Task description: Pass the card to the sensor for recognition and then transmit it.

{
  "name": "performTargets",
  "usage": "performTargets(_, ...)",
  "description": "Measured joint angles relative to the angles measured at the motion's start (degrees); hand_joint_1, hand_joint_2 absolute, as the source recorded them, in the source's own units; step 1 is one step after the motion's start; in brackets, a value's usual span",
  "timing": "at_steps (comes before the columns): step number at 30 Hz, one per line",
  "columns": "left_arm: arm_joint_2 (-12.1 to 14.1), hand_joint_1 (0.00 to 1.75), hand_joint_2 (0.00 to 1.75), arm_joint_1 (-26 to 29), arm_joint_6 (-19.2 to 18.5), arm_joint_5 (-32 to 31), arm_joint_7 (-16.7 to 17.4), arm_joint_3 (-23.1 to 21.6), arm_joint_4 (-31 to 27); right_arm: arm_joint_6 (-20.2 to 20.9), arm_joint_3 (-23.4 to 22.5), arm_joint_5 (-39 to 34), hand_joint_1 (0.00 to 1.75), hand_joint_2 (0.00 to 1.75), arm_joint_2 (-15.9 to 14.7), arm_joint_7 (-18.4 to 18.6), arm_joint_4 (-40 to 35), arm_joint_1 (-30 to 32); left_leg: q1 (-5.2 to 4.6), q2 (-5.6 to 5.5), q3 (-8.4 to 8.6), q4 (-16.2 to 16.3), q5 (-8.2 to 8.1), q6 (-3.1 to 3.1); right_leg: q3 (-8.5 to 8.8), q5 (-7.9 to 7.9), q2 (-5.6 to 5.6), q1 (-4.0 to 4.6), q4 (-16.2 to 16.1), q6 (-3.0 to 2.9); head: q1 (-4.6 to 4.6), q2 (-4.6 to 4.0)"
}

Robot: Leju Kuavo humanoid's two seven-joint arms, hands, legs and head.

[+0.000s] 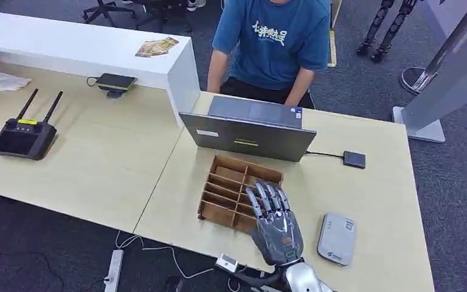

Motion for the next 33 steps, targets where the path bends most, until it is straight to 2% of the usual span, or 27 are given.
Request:
performTargets(8, -0.1, 0.0, 0.0, 0.2, 0.2, 0.6, 0.0, 1.2, 0.0, -0.6, -1.7, 2.9, 0.0, 1.75, -1.6, 1.8, -3.0, 5.0, 0.01, 0.02, -0.03, 0.0, 0.0, -0.02, -0.03, 0.0, 0.01, 0.01, 0.0, 0.0, 0.0, 0.0)
performTargets(13, -0.1, 0.0, 0.0, 0.2, 0.4, 0.7, 0.0, 1.3, 0.0, 0.1, -1.8, 0.8, 0.0, 1.75, -1.5, 0.8, -3.0, 6.1, 0.02, 0.01, -0.04, 0.0, 0.0, -0.02, -0.02, 0.0, 0.01, 0.02, 0.0, -0.01, 0.0, 0.0)
performTargets(24, -0.1, 0.0, 0.0, 0.3, 0.7, 0.3, 0.0, 2.2, 0.0, 0.2, 0.7, -7.7, 0.0, 1.75, 0.3, -4.3, 1.5, 3.6, 0.02, 0.03, -0.06, 0.0, 0.0, -0.02, -0.03, 0.0, 0.01, 0.02, 0.0, -0.01, 0.0, 0.0)
performTargets(30, -0.1, 0.0, 0.0, 0.3, 0.9, 0.0, 0.0, 2.2, 0.0, -1.0, 1.3, -8.0, 0.0, 1.75, 1.4, -4.4, 5.0, 2.1, 0.02, 0.03, -0.06, 0.0, 0.0, -0.02, -0.03, 0.0, 0.02, 0.02, 0.0, -0.01, 0.0, 0.0)
performTargets(33, -0.2, 0.0, 0.0, 0.3, 1.0, -0.1, 0.0, 2.2, 0.0, -1.1, 1.4, -6.8, 0.0, 1.75, 2.1, -3.0, 5.7, 1.7, 0.02, 0.03, -0.06, 0.0, 0.0, -0.02, -0.03, -0.01, 0.02, 0.02, 0.0, -0.01, 0.02, 0.0)
